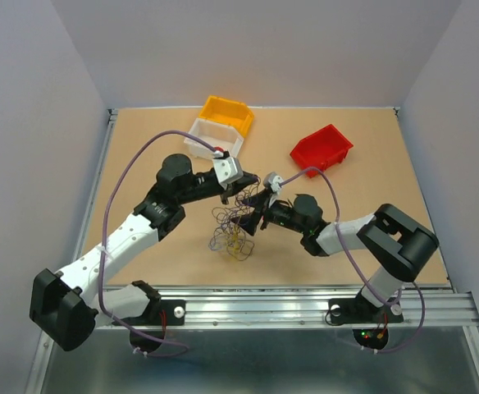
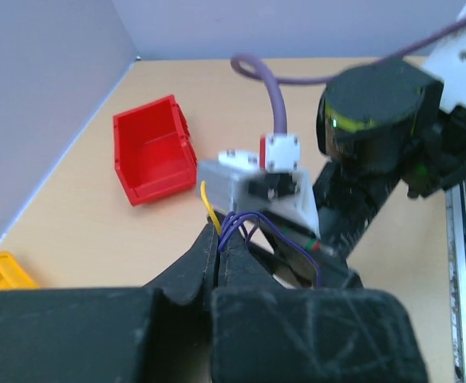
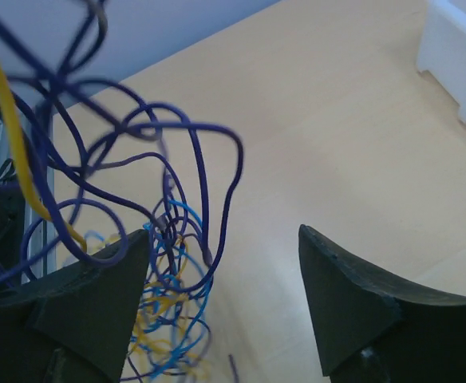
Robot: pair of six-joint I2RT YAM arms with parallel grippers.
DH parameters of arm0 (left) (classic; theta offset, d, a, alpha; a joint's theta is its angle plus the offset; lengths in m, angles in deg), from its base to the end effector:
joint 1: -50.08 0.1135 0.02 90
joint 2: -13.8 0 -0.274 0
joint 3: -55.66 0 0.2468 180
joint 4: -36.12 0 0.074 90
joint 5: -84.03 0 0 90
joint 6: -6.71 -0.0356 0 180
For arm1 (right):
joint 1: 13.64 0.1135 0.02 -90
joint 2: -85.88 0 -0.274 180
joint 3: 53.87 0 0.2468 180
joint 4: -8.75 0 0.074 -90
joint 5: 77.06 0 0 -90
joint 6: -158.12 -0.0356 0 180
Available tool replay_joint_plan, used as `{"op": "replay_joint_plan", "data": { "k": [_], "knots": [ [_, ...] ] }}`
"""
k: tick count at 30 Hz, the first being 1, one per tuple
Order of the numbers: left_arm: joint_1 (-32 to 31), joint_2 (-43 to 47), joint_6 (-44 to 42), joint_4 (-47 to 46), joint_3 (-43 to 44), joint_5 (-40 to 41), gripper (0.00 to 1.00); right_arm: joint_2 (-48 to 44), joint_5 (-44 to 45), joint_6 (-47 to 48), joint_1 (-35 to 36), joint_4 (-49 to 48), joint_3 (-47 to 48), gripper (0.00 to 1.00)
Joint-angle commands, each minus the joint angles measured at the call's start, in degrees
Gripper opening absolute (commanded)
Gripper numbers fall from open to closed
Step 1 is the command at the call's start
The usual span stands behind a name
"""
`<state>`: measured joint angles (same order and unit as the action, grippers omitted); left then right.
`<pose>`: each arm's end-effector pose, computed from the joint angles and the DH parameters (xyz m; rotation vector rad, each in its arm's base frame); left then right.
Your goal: Untangle the cables
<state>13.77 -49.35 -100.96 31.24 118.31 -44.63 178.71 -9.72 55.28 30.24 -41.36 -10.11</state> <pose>0.1839 -0.1627 0.3636 1.1543 1.0492 -0.7600 0.2082 0.2193 0.2026 -0.7547 1.4779 1.0732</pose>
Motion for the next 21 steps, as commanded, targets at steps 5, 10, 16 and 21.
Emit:
{"op": "replay_joint_plan", "data": {
  "k": [5,10,16,21],
  "knots": [
    [-0.2,-2.3,7.6,0.4,18.1,1.7,0.0,9.5,0.8,-1.5,2.6,-12.0,6.2,0.7],
    [-0.2,-6.7,12.4,4.4,35.2,3.1,0.0,14.4,1.0,-3.5,2.8,-14.7,7.7,0.57],
    [0.0,-10.5,13.2,11.3,53.1,12.5,0.0,14.3,6.2,-4.4,2.8,-15.3,4.9,0.37],
    [1.0,-9.0,12.7,11.0,59.5,30.5,0.0,13.2,11.0,-5.0,2.8,-16.7,0.3,0.29]
  ]
}}
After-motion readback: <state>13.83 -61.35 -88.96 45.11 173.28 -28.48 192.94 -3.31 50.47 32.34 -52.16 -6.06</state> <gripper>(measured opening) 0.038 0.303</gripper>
